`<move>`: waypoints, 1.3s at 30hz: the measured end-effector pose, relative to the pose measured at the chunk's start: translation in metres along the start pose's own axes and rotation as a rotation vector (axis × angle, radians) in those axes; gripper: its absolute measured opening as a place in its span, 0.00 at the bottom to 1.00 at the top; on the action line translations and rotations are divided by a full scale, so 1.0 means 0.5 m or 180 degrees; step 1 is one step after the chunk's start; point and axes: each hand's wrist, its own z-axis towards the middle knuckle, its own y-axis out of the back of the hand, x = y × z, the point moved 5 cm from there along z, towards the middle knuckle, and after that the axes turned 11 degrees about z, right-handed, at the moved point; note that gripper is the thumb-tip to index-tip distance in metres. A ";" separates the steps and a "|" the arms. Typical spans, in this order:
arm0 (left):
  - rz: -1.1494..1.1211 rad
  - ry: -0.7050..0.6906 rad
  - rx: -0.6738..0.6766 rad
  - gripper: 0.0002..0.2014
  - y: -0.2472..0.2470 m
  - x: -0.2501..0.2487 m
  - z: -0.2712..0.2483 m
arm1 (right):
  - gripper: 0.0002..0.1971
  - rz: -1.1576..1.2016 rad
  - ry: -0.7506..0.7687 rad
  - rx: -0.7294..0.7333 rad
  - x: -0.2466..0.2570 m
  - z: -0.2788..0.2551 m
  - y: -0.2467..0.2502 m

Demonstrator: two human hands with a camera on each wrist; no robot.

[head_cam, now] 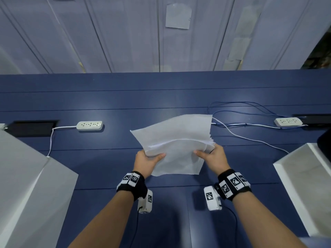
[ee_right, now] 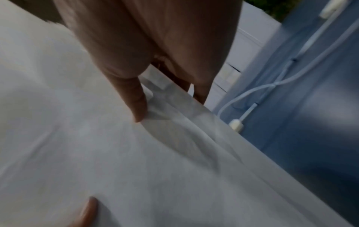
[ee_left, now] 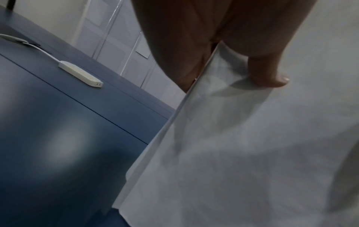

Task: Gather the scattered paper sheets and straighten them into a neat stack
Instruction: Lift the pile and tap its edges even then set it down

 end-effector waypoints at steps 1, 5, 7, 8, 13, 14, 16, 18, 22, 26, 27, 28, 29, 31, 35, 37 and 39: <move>-0.0069 0.0033 0.0000 0.13 -0.001 -0.001 0.002 | 0.15 -0.0017 0.0087 -0.0005 0.017 0.000 -0.001; -0.0278 0.0094 0.0044 0.16 0.002 -0.001 0.013 | 0.14 -0.0270 0.0692 0.0061 0.130 0.008 -0.008; -0.0254 0.0049 0.0107 0.15 0.003 -0.004 0.016 | 0.15 -0.0636 0.1029 0.0063 0.201 0.006 -0.024; -0.0256 0.0029 0.0129 0.15 0.003 -0.006 0.016 | 0.16 -0.0882 0.1262 0.0067 0.240 -0.001 -0.037; -0.0244 -0.0006 0.0166 0.13 0.002 -0.008 0.017 | 0.33 -0.2767 0.3161 0.0280 0.407 -0.085 -0.163; -0.0278 -0.0009 0.0187 0.13 0.003 -0.008 0.017 | 0.35 -0.3182 0.3266 0.0417 0.415 -0.093 -0.195; -0.0350 -0.0048 0.0283 0.15 0.002 -0.013 0.012 | 0.38 -0.3848 0.3202 0.0828 0.404 -0.091 -0.251; -0.0342 -0.0121 0.0381 0.17 -0.001 -0.021 0.009 | 0.39 -0.4223 0.2896 0.1257 0.369 -0.075 -0.282; -0.0341 -0.0128 0.0368 0.19 -0.007 -0.024 0.012 | 0.34 -0.4495 0.2313 0.1561 0.313 -0.039 -0.281; -0.0411 -0.0109 0.0337 0.17 -0.008 -0.022 0.014 | 0.29 -0.4630 0.1893 0.1670 0.251 -0.015 -0.262; -0.0395 -0.0124 0.0337 0.17 -0.009 -0.021 0.014 | 0.28 -0.4627 0.1808 0.1711 0.233 -0.011 -0.257; -0.0370 -0.0145 0.0334 0.17 -0.009 -0.021 0.014 | 0.27 -0.4607 0.1750 0.1758 0.216 -0.009 -0.253; -0.0346 -0.0155 0.0323 0.18 -0.008 -0.020 0.015 | 0.26 -0.4580 0.1711 0.1800 0.201 -0.008 -0.250; -0.0308 -0.0142 0.0278 0.18 -0.008 -0.018 0.017 | 0.26 -0.4534 0.1691 0.1834 0.175 -0.007 -0.246; -0.0289 -0.0031 0.0205 0.19 -0.007 -0.013 0.017 | 0.23 -0.4511 0.1837 0.1696 0.148 -0.003 -0.244; -0.0218 -0.0030 0.0230 0.20 -0.008 -0.012 0.018 | 0.21 -0.4446 0.1897 0.1656 0.147 -0.002 -0.242; -0.0100 -0.0022 0.0236 0.19 -0.006 -0.012 0.018 | 0.17 -0.4344 0.1856 0.1608 0.146 0.004 -0.221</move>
